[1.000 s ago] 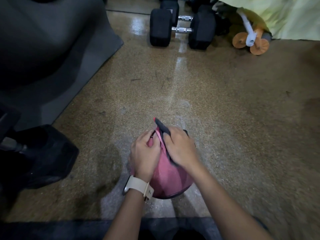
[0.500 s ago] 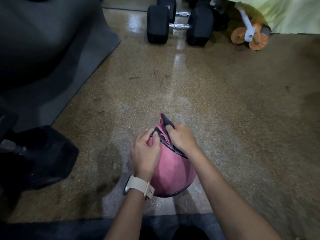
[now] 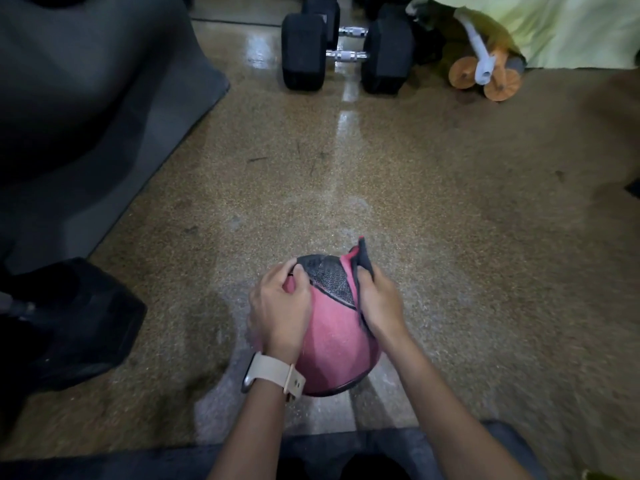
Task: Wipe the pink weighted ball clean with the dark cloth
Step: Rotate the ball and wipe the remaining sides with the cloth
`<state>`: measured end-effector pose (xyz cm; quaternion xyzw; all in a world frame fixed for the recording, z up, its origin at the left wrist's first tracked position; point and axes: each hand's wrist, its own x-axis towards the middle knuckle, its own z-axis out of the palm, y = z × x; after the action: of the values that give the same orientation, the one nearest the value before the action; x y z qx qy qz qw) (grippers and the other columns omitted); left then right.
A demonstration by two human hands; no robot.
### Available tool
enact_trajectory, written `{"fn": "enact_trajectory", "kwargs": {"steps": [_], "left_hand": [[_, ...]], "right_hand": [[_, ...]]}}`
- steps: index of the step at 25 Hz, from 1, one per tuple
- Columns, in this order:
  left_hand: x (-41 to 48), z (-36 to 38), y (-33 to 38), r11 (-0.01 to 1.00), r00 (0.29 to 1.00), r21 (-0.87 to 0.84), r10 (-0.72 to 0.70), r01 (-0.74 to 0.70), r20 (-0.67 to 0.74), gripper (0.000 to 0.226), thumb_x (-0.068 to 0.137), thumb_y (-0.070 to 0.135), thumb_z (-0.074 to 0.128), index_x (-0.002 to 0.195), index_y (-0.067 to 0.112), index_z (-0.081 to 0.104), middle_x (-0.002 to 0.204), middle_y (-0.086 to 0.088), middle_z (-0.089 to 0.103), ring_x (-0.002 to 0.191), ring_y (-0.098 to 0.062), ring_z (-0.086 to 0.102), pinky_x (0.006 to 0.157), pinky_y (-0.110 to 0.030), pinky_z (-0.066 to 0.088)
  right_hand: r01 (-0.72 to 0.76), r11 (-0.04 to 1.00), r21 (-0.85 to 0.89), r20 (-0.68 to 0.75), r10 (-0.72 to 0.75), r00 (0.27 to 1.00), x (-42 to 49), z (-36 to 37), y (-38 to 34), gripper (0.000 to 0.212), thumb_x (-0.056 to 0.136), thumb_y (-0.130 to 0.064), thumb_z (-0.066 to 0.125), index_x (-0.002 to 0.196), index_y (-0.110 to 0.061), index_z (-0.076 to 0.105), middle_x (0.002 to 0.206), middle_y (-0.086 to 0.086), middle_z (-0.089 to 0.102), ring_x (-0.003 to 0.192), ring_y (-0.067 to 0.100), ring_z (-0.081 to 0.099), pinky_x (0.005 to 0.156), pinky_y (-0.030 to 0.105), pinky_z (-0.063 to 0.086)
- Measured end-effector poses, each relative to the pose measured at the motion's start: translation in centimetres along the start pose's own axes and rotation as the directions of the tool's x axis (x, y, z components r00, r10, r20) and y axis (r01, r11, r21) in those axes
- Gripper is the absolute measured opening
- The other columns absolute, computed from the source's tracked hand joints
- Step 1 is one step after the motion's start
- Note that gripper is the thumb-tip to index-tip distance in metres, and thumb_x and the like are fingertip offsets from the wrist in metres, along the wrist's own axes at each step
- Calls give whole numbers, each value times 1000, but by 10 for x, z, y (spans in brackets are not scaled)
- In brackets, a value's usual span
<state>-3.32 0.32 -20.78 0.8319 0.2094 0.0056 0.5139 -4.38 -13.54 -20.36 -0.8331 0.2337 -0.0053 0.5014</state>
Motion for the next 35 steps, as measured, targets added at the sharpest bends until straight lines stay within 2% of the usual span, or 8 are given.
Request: {"fn": "enact_trajectory", "kwargs": {"steps": [4, 10, 16, 21, 26, 29, 32, 35], "left_hand": [[5, 1, 3, 999, 1000, 30, -22, 21, 20, 50, 83, 55, 44, 118, 36, 74, 132, 13, 69, 125, -18, 63, 108, -44, 49], [0, -5, 0, 1000, 999, 22, 17, -18, 41, 45, 90, 53, 66, 127, 30, 71, 138, 6, 65, 132, -19, 57, 115, -42, 43], [1, -14, 4, 999, 999, 27, -41, 40, 22, 54, 84, 58, 72, 130, 30, 69, 142, 0, 62, 133, -22, 56, 114, -36, 41], [-9, -14, 8, 1000, 999, 0, -2, 2, 33, 51, 86, 53, 73, 131, 30, 69, 146, 2, 59, 139, -22, 50, 118, -40, 37], [-19, -17, 1, 996, 995, 37, 82, -85, 60, 72, 74, 68, 50, 124, 22, 74, 135, -1, 68, 130, -24, 59, 114, -37, 42], [-24, -31, -19, 992, 984, 4, 121, -123, 132, 42, 88, 52, 70, 122, 28, 74, 132, 11, 67, 127, -10, 58, 113, -31, 40], [-9, -45, -31, 903, 896, -199, -308, 381, 319, 37, 97, 57, 56, 109, 28, 77, 113, 9, 75, 112, -14, 67, 101, -35, 50], [-8, -45, -24, 734, 766, -328, -394, 595, 508, 45, 106, 45, 40, 108, 16, 75, 97, -5, 81, 86, -16, 75, 74, -32, 52]], "right_hand": [[384, 894, -231, -37, -402, 915, -71, 22, 16, 48, 96, -46, 27, 140, -37, 42, 150, -15, 38, 144, 7, 23, 119, 32, 11], [-158, 963, 217, 13, 159, 987, -8, -6, 23, 29, 99, -42, 43, 98, -28, 68, 98, -6, 70, 99, 20, 64, 89, 40, 48], [361, 924, -126, 10, -363, 932, -88, 19, 33, 50, 95, -54, 22, 144, -45, 27, 157, -22, 19, 146, -1, 6, 119, 25, 2], [-109, 969, 220, 51, 100, 994, -19, -3, 23, 35, 99, -44, 38, 110, -25, 66, 98, -7, 67, 93, 12, 63, 86, 33, 48], [536, 757, -375, 249, -474, 844, -24, 9, -8, 47, 95, -44, 30, 133, -29, 53, 139, -11, 52, 131, 12, 41, 108, 36, 31], [82, 995, 57, 279, -95, 955, -2, -13, 6, 32, 97, -42, 41, 117, -33, 65, 118, 0, 68, 112, 20, 62, 98, 40, 47], [-486, 816, 313, 508, 288, 812, 15, -28, 21, 39, 95, -49, 47, 102, -21, 73, 97, 8, 75, 90, 25, 71, 81, 41, 58], [-606, 724, 328, 555, 371, 744, 7, -25, 39, 57, 91, -63, 41, 97, -21, 78, 106, 9, 74, 98, 24, 70, 85, 41, 53]]}}
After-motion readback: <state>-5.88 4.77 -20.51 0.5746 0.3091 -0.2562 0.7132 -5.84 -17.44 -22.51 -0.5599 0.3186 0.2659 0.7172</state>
